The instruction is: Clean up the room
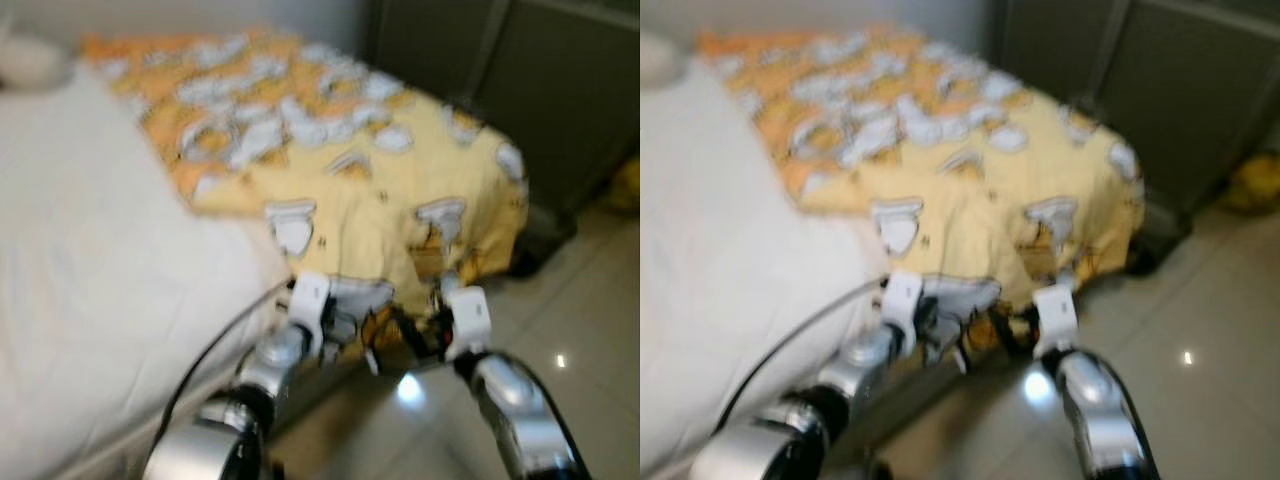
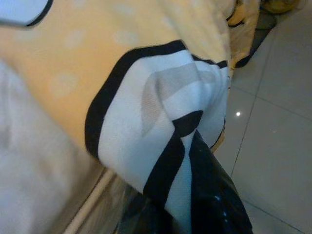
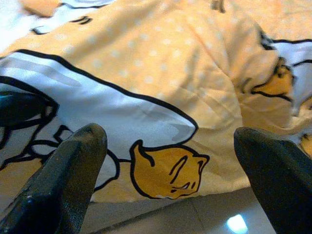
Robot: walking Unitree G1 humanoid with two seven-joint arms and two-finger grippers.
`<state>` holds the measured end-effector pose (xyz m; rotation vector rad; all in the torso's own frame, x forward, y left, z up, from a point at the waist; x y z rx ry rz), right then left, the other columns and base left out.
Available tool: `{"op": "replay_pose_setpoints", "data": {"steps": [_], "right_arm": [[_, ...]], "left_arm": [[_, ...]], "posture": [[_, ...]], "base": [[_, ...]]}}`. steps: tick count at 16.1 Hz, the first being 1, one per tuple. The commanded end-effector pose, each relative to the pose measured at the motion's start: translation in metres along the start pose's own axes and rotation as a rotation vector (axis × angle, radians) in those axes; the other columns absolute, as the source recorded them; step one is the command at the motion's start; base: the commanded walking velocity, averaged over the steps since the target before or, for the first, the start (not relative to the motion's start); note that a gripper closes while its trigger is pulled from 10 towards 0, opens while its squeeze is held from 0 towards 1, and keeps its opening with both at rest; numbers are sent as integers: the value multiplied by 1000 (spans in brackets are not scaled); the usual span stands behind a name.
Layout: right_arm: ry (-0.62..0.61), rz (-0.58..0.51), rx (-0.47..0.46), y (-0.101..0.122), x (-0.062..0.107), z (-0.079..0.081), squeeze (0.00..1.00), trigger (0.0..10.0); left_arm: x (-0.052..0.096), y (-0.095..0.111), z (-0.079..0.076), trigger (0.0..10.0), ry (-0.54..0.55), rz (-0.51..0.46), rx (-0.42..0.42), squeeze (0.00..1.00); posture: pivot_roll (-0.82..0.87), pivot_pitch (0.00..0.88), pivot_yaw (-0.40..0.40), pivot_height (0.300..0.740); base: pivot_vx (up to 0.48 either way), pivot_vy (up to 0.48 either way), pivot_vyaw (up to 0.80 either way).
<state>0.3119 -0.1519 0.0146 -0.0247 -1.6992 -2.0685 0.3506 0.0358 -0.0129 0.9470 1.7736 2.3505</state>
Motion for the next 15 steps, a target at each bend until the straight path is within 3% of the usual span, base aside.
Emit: {"op": "replay_pose_setpoints", "data": {"steps": [1, 5, 6, 7, 8, 9, 12, 13, 14, 15], "right_arm": [[-8, 0, 5, 1, 4, -6, 0, 10000], [5, 6, 22, 3, 6, -6, 0, 10000], [15, 14, 24, 2, 8, -5, 0, 10000], [27, 26, 28, 0, 11, -4, 0, 10000], [50, 49, 41, -1, 14, -3, 0, 10000], [62, 58, 45, -2, 16, -2, 0, 10000], [106, 107, 69, -1, 27, -4, 0, 10000], [115, 124, 71, -1, 28, -4, 0, 10000], [120, 130, 71, -2, 29, -3, 0, 10000], [143, 154, 72, -6, 31, 0, 0, 10000]], "left_arm": [[0, 1, -12, 10000, -26, -16, -3, 0], [0, 1, -32, 10000, -80, -19, 14, 0], [-1, 3, -46, 10000, -140, -19, 29, 0], [1, 2, -66, 10000, -234, -12, 67, 0], [8, -4, -99, 10000, -375, 5, 57, 0], [12, -7, -113, 10000, -430, 18, 51, 0], [30, -8, -174, 10000, -658, 39, 32, 0], [40, -5, -195, 10000, -763, 51, 107, 0], [42, -4, -199, 10000, -784, 53, 138, 0], [52, 1, -217, 10000, -882, 57, 222, 0]], "posture": [[-33, 0, -22, 740], [-54, 0, -32, 740], [-58, 0, -39, 740], [-63, 0, -48, 740], [-75, 0, -63, 740], [-84, 0, -72, 740], [-100, 0, -106, 740], [-96, 0, -118, 740], [-95, 0, -120, 740], [-87, 0, -127, 740]], "base": [[-368, 0, 0], [-172, 0, 0], [0, 0, 0], [0, 0, 0], [0, 0, 0], [0, 0, 0], [0, 0, 0], [0, 0, 0], [0, 0, 0], [0, 0, 0]]}}
Point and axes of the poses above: a point about 5 cm out from each wrist's last joint towards the gripper, its own x axis pointing back from the gripper into the wrist, its own y axis along the axis of the wrist's last joint, z = x × y, the point moved 6 cm from there along -x, pointing out of the wrist towards the gripper, and after that the axes turned 12 degrees about -x, right-handed, at the moved point
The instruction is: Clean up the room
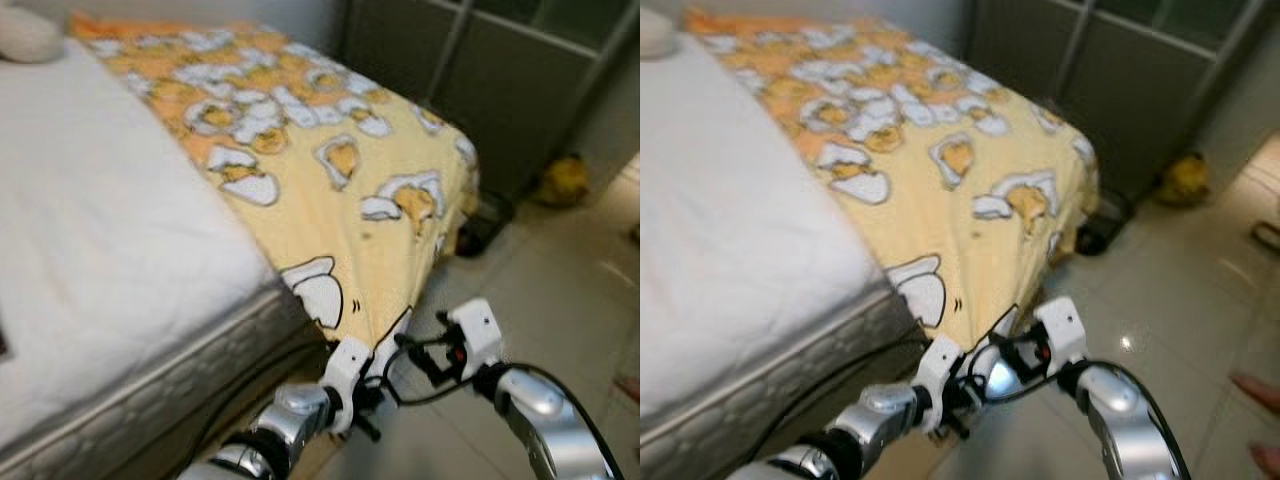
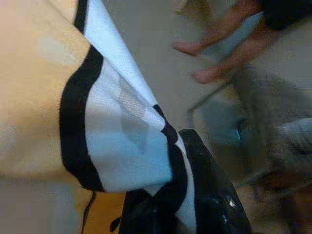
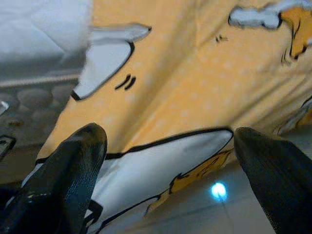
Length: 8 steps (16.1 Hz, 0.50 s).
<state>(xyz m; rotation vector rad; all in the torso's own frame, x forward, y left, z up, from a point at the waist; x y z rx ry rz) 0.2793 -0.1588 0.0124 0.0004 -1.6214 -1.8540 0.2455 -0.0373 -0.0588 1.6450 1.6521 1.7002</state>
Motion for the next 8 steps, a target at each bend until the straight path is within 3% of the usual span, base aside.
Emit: {"op": "replay_pose_setpoints", "data": {"steps": [1, 2, 3, 4, 5, 6, 8], "right_arm": [[29, 14, 11, 3, 3, 2, 0, 10000], [46, 32, 10, 0, 4, 5, 0, 10000], [53, 42, 10, 0, 5, 7, 0, 10000], [53, 37, 6, 4, 4, 6, 0, 10000], [52, 19, -8, 10, 2, 5, 0, 10000], [52, 8, -14, 14, 0, 4, 0, 10000], [52, -20, -33, 23, -3, 5, 0, 10000]], "left_arm": [[-41, 41, -114, 10000, -366, -89, 113, 0], [-41, 43, -126, 10000, -421, -95, 117, 0], [-44, 44, -132, 10000, -414, -94, 10, 0], [-47, 40, -126, 10000, -332, -77, -181, 0], [-48, 40, -118, 10000, -272, -77, -286, 467], [-47, 41, -114, 10000, -265, -81, -311, 1000], [-44, 37, -103, 10000, -243, -57, -328, 1000]], "posture": [[-85, 0, -132, 740], [-85, 0, -136, 740], [-85, 0, -138, 740], [-83, 0, -140, 740], [-79, 0, -142, 740], [-77, 0, -140, 740], [-71, 0, -131, 740]], "base": [[0, 0, 0], [0, 0, 0], [0, 0, 0], [0, 0, 0], [0, 0, 0], [0, 0, 0], [0, 0, 0]]}}
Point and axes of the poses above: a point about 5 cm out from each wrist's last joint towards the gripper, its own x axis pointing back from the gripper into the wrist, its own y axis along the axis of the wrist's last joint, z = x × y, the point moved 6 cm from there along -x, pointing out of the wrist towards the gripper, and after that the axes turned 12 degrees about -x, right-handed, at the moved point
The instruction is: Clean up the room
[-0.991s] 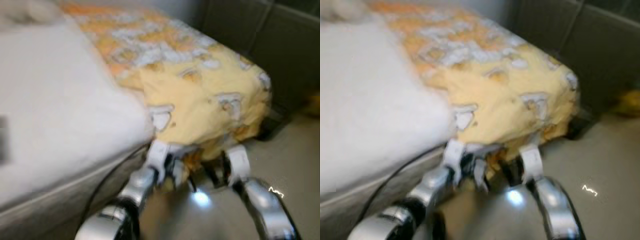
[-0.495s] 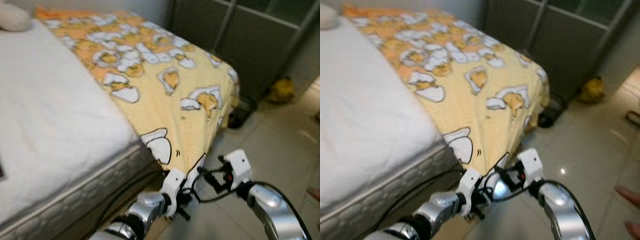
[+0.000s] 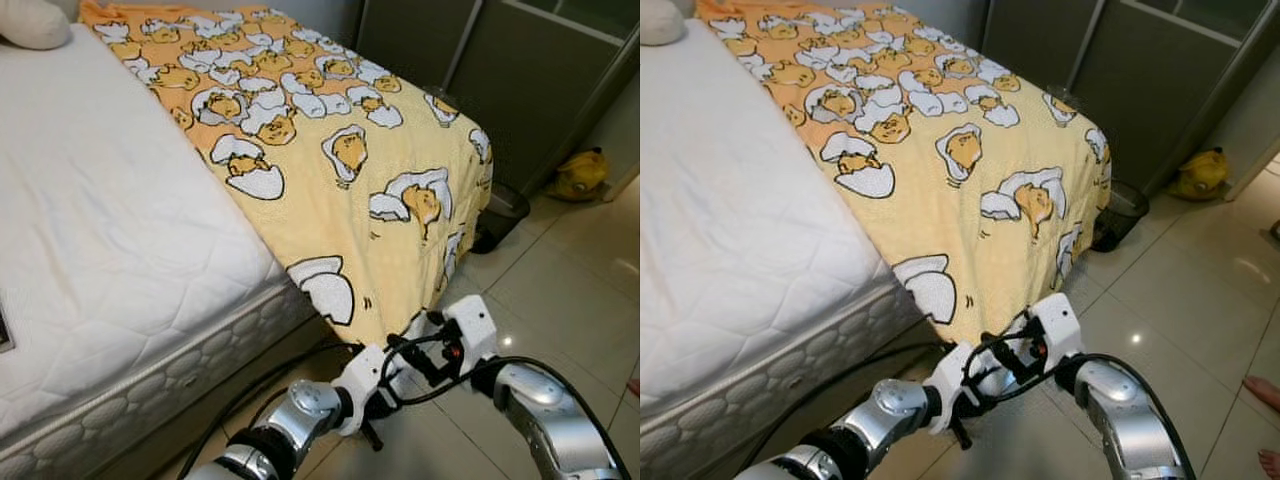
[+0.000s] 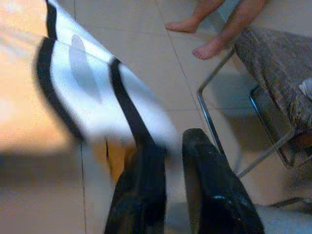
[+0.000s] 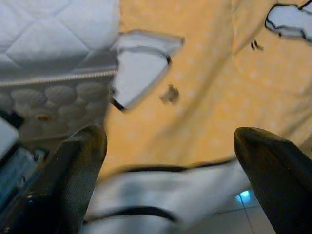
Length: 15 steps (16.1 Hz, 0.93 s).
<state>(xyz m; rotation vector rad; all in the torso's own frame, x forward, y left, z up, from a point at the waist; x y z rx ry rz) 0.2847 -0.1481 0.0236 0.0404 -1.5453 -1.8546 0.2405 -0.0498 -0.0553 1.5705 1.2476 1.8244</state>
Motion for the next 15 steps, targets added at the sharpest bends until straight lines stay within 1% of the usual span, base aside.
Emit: {"op": "replay_pose_setpoints", "data": {"steps": [1, 2, 3, 4, 5, 6, 7, 8, 9, 10, 11, 12, 13, 14, 15], "right_arm": [[-15, -45, -7, 15, 0, -4, 0, 10000], [-17, -51, -8, 17, -1, -4, 0, 10000], [-29, -77, -9, 22, -3, -5, 0, 10000], [-56, -115, -8, 29, -5, -9, 0, 10000], [-71, -134, -8, 32, -5, -12, 0, 10000], [-192, -250, -2, 53, -5, -28, 0, 10000], [-267, -323, 6, 66, -1, -35, 0, 10000], [-304, -354, 6, 70, 1, -39, 0, 10000], [-356, -400, -7, 74, 3, -42, 0, 10000], [-383, -425, -12, 75, 3, -42, 0, 10000], [-390, -443, -14, 75, 1, -40, 0, 10000], [-394, -448, -17, 75, 0, -39, 0, 10000], [-408, -453, -20, 74, -4, -40, 0, 10000], [-416, -463, -28, 75, -8, -41, 0, 10000], [-417, -468, -28, 75, -9, -40, 0, 10000]], "left_arm": [[-36, 55, -69, 10000, -167, -121, -24, 1000], [-34, 51, -63, 10000, -146, -113, -38, 1000], [-24, 38, -32, 10000, -26, -91, -55, 1000], [-10, 29, 5, 10000, 129, -87, -48, 1000], [-3, 27, 21, 10000, 201, -88, -42, 1000], [48, 19, 101, 10000, 558, -100, -28, 1000], [94, 22, 147, 10000, 790, -173, 11, 1000], [115, 25, 164, 10000, 881, -199, 10, 1000], [154, 30, 188, 10000, 1024, -264, 25, 1000], [180, 34, 201, 10000, 1121, -311, 38, 1000], [204, 43, 209, 10000, 1194, -362, 34, 1000], [214, 47, 211, 10000, 1219, -389, 28, 1000], [230, 52, 215, 10000, 1290, -400, 14, 1000], [237, 55, 218, 10000, 1339, -403, 18, 878], [240, 56, 218, 10000, 1359, -401, 15, 784]], "posture": [[-67, 0, -128, 740], [-63, 0, -125, 740], [-49, 0, -113, 740], [-40, 0, -103, 740], [-36, 0, -98, 740], [-12, 0, -77, 740], [17, 0, -59, 740], [31, 0, -54, 740], [55, 0, -41, 740], [65, 0, -32, 740], [80, 0, -21, 740], [81, 0, -20, 740], [88, 0, -12, 740], [86, 0, -5, 740], [84, 0, -2, 740]], "base": [[0, 0, 0], [0, 0, 0], [0, 0, 0], [0, 0, 0], [0, 0, 0], [0, 0, 0], [0, 0, 0], [0, 0, 0], [0, 0, 0], [0, 0, 0], [0, 0, 0], [0, 0, 631], [244, -412, 506], [240, -412, 500], [259, -401, 494]]}}
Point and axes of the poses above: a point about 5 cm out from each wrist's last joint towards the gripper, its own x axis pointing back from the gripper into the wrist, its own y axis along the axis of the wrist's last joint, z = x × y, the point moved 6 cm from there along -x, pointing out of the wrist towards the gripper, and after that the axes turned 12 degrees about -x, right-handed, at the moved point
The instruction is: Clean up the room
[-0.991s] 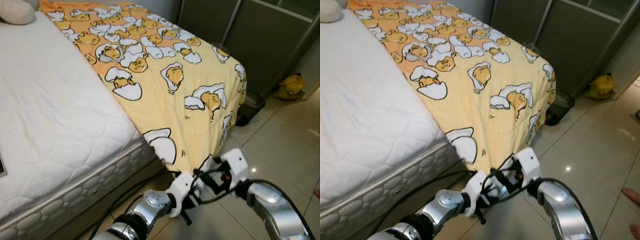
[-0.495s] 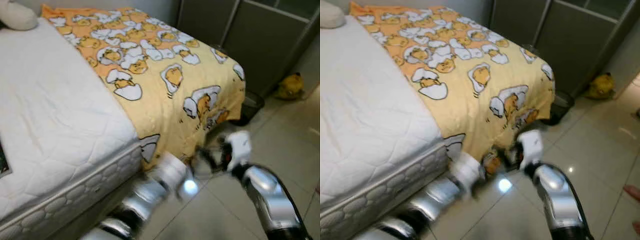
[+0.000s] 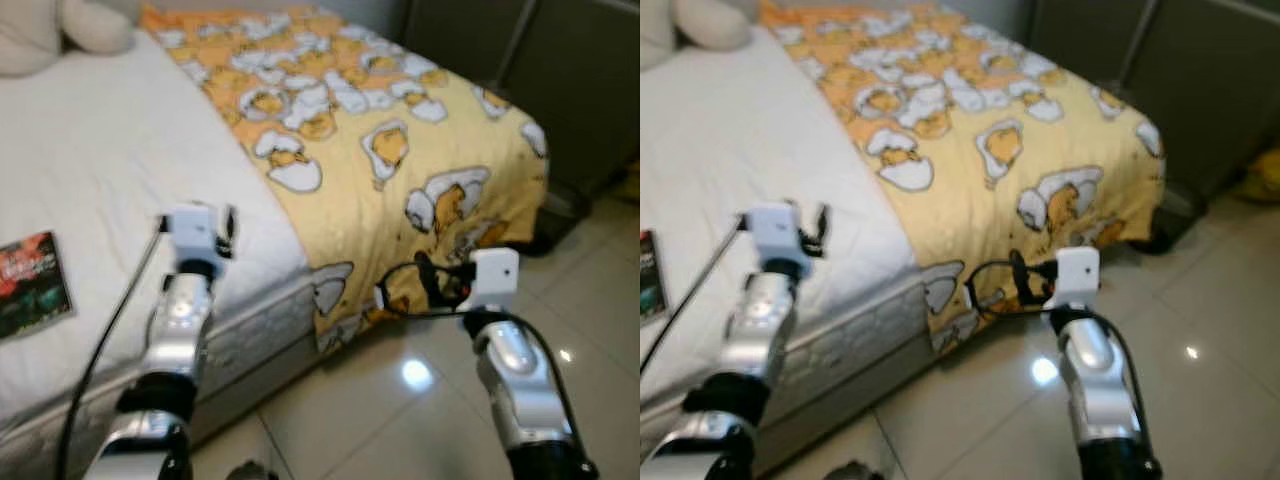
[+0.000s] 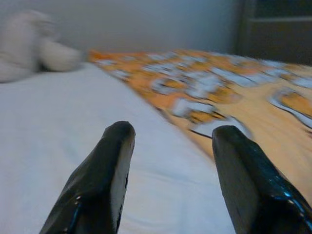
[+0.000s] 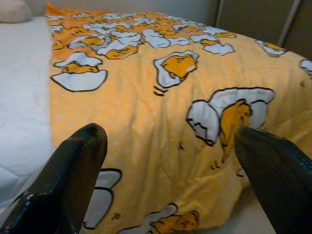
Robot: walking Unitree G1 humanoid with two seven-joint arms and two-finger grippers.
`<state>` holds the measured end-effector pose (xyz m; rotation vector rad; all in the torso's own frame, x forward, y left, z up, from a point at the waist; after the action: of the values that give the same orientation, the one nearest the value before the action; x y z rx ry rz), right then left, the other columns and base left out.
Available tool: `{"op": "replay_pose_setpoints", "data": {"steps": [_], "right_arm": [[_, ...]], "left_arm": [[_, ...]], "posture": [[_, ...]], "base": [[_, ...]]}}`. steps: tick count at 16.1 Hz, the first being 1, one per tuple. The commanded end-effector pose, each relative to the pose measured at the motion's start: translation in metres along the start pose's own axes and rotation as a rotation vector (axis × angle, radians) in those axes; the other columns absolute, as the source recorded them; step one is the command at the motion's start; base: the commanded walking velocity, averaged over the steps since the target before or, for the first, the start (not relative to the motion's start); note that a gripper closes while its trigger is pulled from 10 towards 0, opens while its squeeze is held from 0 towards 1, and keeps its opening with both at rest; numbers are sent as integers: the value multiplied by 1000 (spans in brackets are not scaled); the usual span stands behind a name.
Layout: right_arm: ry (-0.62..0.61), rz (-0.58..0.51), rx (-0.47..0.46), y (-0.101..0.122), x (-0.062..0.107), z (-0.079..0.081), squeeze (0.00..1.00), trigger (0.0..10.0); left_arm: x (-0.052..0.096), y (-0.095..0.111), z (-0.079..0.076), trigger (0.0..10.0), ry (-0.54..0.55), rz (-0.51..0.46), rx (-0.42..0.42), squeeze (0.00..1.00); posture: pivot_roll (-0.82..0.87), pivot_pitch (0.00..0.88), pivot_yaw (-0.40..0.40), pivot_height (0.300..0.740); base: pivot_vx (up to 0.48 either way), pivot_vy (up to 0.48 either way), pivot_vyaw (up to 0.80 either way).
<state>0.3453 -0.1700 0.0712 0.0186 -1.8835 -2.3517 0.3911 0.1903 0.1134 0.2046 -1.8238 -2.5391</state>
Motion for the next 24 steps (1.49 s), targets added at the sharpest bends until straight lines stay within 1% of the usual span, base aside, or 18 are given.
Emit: {"op": "replay_pose_setpoints", "data": {"steps": [1, 2, 4, 5, 6, 7, 8, 10, 11, 12, 14, 16, 18, 19, 20, 21, 23, 24], "right_arm": [[-27, -30, 25, 6, -2, -7, 0, 10000], [-33, -38, 29, 7, -3, -8, 0, 10000], [-93, -54, 10, 5, 1, -20, 0, 10000], [-124, -57, -36, 3, 1, -25, 0, 10000], [-145, -65, -62, 2, 0, -28, 0, 10000], [-148, -76, -61, 4, 0, -28, 0, 10000], [-140, -94, -49, 5, -1, -23, 0, 10000], [-130, -92, -35, 2, 1, -19, 0, 10000], [-135, -79, -43, -3, 3, -21, 0, 10000], [-143, -75, -52, -6, 1, -23, 0, 10000], [-146, -91, -54, -2, -4, -22, 0, 10000], [-115, -92, -34, -2, -4, -15, 0, 10000], [-141, -76, -49, -7, -1, -22, 0, 10000], [-153, -69, -54, -9, -1, -25, 0, 10000], [-133, -65, -26, -9, -1, -23, 0, 10000], [-123, -73, -10, -7, 0, -22, 0, 10000], [-122, -83, -15, -5, -1, -21, 0, 10000], [-116, -83, -13, -4, 1, -21, 0, 10000]], "left_arm": [[3, 1, -1, 10000, 35, 13, -18, 0], [6, -1, -2, 10000, 51, 32, -25, 0], [15, -15, -20, 10000, -16, 89, -52, 0], [14, -21, -27, 10000, -48, 125, -20, 0], [12, -23, -37, 10000, -99, 152, 5, 0], [10, -19, -41, 10000, -119, 141, 19, 0], [7, -8, -47, 10000, -161, 96, 3, 0], [8, -8, -46, 10000, -162, 97, 0, 0], [9, -12, -49, 10000, -170, 106, -12, 0], [9, -9, -53, 10000, -196, 90, -35, 0], [8, -1, -57, 10000, -230, 60, -4, 0], [8, -9, -55, 10000, -217, 94, 5, 0], [8, -13, -55, 10000, -200, 125, 8, 0], [7, -15, -55, 10000, -185, 141, 52, 0], [7, -18, -54, 10000, -182, 153, -7, 0], [7, -18, -57, 10000, -191, 151, -5, 0], [8, -15, -62, 10000, -201, 140, -3, 0], [10, -16, -68, 10000, -207, 143, -13, 0]], "posture": [[73, 0, 9, 740], [64, 0, 16, 740], [54, 0, 33, 740], [52, 0, 46, 740], [48, 0, 59, 740], [47, 0, 62, 740], [37, 0, 75, 740], [33, 0, 76, 740], [38, 0, 85, 740], [46, 0, 94, 740], [46, 0, 99, 740], [45, 0, 96, 740], [45, 0, 86, 740], [43, 0, 80, 740], [39, 0, 76, 740], [33, 0, 74, 740], [23, 0, 70, 740], [11, 0, 68, 740]], "base": [[330, -345, 469], [326, -349, 469], [324, -351, 466], [322, -352, 456], [259, 0, 456], [0, 0, 456], [0, 0, 456], [0, 0, 450], [0, 0, 0], [0, 0, 0], [0, 0, 0], [0, 480, 0], [0, 240, 0], [0, 0, 0], [0, 0, 0], [0, -364, 669], [0, -480, 650], [0, -480, 638]]}}
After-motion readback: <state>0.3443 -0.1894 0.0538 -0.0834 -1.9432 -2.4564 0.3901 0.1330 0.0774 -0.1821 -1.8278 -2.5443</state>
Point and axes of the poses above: a point about 5 cm out from each wrist's last joint towards the gripper, its own x axis pointing back from the gripper into the wrist, its own y axis along the axis of the wrist's last joint, z = x × y, the point moved 6 cm from there along -x, pointing out of the wrist towards the gripper, and after that the axes turned 12 degrees about -x, right-handed, at the moved point
